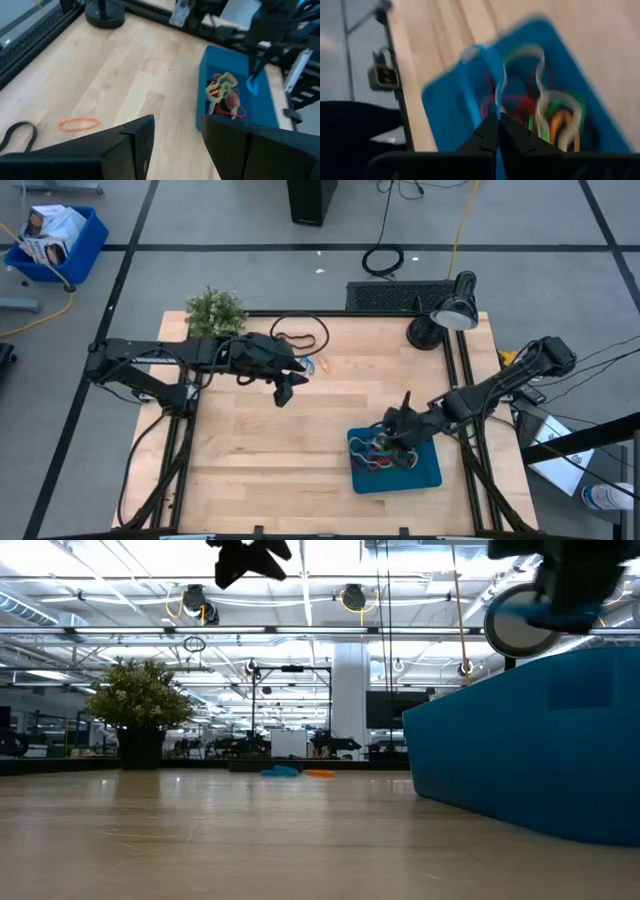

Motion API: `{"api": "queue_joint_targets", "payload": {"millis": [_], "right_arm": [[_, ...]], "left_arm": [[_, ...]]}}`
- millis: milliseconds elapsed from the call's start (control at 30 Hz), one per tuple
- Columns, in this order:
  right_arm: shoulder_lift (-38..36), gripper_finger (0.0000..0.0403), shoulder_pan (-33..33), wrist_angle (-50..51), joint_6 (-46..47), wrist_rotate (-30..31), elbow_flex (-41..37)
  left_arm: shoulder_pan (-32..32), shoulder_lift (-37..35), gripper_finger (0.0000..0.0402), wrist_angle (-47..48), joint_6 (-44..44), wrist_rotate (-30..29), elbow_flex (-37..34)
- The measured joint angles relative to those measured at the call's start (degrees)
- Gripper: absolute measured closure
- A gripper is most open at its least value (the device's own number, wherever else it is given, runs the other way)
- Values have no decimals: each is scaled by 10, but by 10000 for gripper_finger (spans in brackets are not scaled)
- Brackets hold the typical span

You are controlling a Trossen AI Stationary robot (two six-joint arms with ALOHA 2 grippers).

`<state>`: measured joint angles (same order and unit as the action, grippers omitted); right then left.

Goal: Pick and place rubber bands into bin
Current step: Put the blue rubber band into the blue bin

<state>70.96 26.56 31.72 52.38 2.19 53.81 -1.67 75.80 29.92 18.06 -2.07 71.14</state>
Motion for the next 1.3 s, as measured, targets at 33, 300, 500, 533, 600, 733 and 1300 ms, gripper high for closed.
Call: {"api": "queue_joint_targets", "payload": {"millis": [33,300,500,533,600,733,1300], "right_arm": [[3,402,4,14,24,-9,0],[47,403,29,159,151,-56,0],[88,403,30,205,161,-70,0],[93,402,30,205,159,-70,-1],[102,401,29,204,160,-70,-3],[113,394,27,200,177,-70,-8],[101,259,27,195,156,-69,-8]], "left_arm": [[-2,2,236,2,0,0,0],[-17,1,236,0,-1,0,0],[-23,1,236,0,-1,0,0],[-23,1,236,0,-1,0,0],[-23,1,236,0,-1,0,0],[-23,1,236,0,-1,0,0],[-23,1,236,1,-4,0,0]]}}
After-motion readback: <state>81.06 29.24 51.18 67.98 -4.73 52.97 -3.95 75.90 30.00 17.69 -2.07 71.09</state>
